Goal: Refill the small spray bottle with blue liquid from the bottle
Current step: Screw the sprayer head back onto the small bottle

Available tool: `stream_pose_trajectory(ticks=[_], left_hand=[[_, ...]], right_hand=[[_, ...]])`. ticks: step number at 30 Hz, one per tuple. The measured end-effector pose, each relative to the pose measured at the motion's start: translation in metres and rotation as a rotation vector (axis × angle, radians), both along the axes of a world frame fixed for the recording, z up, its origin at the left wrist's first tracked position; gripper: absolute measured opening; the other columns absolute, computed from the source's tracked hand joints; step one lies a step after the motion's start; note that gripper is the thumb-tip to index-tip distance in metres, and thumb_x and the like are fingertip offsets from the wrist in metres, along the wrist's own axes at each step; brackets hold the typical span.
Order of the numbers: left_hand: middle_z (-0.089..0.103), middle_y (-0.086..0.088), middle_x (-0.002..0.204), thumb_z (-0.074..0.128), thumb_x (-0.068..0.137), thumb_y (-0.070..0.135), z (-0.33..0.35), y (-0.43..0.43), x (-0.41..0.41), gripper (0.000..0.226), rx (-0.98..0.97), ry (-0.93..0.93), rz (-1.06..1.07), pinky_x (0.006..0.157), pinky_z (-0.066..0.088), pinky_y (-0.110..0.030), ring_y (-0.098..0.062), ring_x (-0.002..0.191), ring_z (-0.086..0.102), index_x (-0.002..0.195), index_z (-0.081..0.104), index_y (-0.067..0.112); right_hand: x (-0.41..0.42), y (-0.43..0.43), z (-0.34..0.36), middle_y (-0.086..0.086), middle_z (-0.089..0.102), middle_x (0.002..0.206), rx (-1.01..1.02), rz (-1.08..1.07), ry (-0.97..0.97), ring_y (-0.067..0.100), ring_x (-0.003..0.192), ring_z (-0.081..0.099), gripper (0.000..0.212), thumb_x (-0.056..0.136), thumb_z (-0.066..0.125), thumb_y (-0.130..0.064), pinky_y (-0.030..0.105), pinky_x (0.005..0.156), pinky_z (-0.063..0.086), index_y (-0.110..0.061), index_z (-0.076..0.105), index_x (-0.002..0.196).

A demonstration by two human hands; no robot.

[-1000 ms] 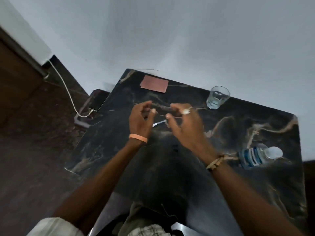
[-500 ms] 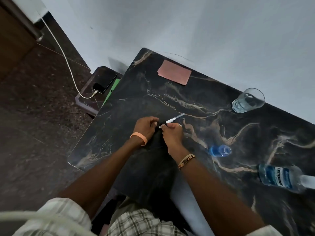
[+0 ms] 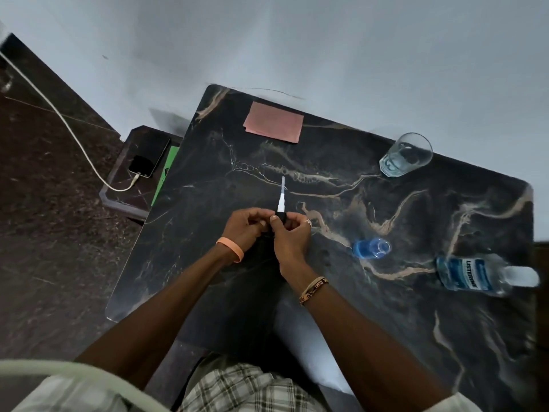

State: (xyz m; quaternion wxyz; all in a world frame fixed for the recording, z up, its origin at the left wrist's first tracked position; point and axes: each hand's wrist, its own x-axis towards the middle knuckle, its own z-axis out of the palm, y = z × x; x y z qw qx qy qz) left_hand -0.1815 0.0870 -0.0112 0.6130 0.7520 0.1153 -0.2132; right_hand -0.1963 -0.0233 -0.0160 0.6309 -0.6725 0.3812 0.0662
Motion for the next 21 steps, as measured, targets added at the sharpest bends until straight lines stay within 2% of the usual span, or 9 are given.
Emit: stream_pose_trajectory(ticks=[3,8,10,12,15,19,21], left_hand=[[0.071,-0.011,0.101,0.051,0.089,-0.011,0.018,-0.017,-0.001,0.029,-0.098,-0.058,-0.018,0.082,0.057,-0.028,-0.019,0.095,0.069,0.111,0.066,0.003],[0.071,-0.013,0.098,0.053,0.088,-0.012,0.059,-0.063,-0.006,0.025,-0.129,-0.244,-0.014,0.083,0.056,-0.030,-0.022,0.094,0.069,0.105,0.067,0.001],[0.071,-0.014,0.098,0.054,0.087,-0.012,0.075,-0.083,-0.007,0.025,-0.119,-0.313,-0.019,0.082,0.056,-0.029,-0.023,0.092,0.068,0.103,0.067,0.001],[0.071,-0.014,0.099,0.055,0.087,-0.012,0.093,-0.103,-0.011,0.025,-0.139,-0.356,-0.026,0.083,0.056,-0.032,-0.020,0.089,0.067,0.103,0.068,0.003],[0.072,-0.012,0.099,0.057,0.086,-0.011,0.114,-0.132,-0.014,0.025,-0.139,-0.435,-0.074,0.083,0.055,-0.030,-0.019,0.091,0.068,0.104,0.069,0.003],[0.073,-0.011,0.097,0.062,0.084,-0.009,0.139,-0.168,-0.018,0.025,-0.140,-0.506,-0.133,0.087,0.055,-0.035,-0.021,0.094,0.069,0.104,0.070,0.005],[0.073,-0.008,0.096,0.064,0.084,-0.006,0.145,-0.184,-0.022,0.025,-0.118,-0.553,-0.160,0.088,0.056,-0.034,-0.017,0.092,0.070,0.104,0.070,0.007]], right_hand=[[-0.003,-0.017,0.022,0.004,0.065,0.103,0.004,-0.026,-0.087,0.015,0.092,0.066,0.030,0.086,0.070,-0.012,0.026,0.077,0.057,-0.017,0.055,0.111],[-0.010,-0.064,0.069,-0.002,0.068,0.093,-0.019,-0.073,-0.235,0.004,0.077,0.067,0.028,0.080,0.073,-0.012,0.014,0.062,0.052,-0.023,0.058,0.102],[-0.012,-0.084,0.089,-0.003,0.068,0.089,-0.027,-0.071,-0.297,0.000,0.073,0.067,0.029,0.077,0.075,-0.011,0.015,0.061,0.053,-0.023,0.059,0.099],[-0.017,-0.107,0.108,-0.001,0.070,0.090,-0.051,-0.070,-0.342,0.006,0.077,0.069,0.029,0.075,0.077,-0.012,0.028,0.067,0.060,-0.023,0.061,0.097],[-0.023,-0.141,0.134,0.007,0.071,0.099,-0.098,-0.043,-0.381,0.023,0.092,0.069,0.033,0.075,0.079,-0.014,0.043,0.082,0.059,-0.015,0.066,0.105],[-0.031,-0.189,0.160,0.010,0.072,0.103,-0.155,-0.008,-0.413,0.025,0.096,0.070,0.032,0.080,0.077,-0.013,0.045,0.086,0.059,-0.009,0.068,0.111],[-0.037,-0.213,0.171,0.011,0.072,0.102,-0.165,-0.013,-0.427,0.027,0.096,0.070,0.030,0.081,0.077,-0.011,0.045,0.085,0.059,-0.008,0.068,0.110]])
